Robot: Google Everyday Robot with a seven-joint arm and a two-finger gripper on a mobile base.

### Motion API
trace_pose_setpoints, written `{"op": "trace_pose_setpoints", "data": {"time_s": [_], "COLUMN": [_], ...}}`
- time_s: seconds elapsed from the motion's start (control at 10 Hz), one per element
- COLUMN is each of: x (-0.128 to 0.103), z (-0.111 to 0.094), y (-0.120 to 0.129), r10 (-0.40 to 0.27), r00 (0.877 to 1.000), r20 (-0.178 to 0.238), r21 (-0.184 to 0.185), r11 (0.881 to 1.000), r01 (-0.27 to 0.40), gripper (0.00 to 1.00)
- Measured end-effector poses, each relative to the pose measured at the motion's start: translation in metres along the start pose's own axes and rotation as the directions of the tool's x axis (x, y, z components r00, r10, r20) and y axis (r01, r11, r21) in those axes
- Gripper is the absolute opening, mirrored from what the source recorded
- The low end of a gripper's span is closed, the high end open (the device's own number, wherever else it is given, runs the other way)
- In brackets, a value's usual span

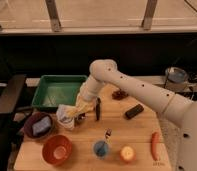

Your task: Place banana in metal cup

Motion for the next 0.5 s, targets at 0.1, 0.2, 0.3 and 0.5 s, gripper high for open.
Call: {"op": "trace_pose_setpoints", "data": {"time_s": [0.1, 0.2, 0.3, 0.5], "x": [0.002, 0.002, 0.000, -0.003], "z": [0.006, 0.017, 0.025, 0.047], "y": [0.000, -0.003, -0.005, -0.010], "r10": [0.000, -0.003, -0.005, -0.009], "r00": [1.000, 0.999, 0.999, 0.997], "r20": [0.013, 0.032, 0.047, 0.080], "r21": [0.006, 0.011, 0.013, 0.006], "r11": [1.000, 1.000, 1.000, 1.000], "r01": [0.000, 0.002, 0.004, 0.008], "gripper": [0.00, 0.00, 0.00, 0.00]}}
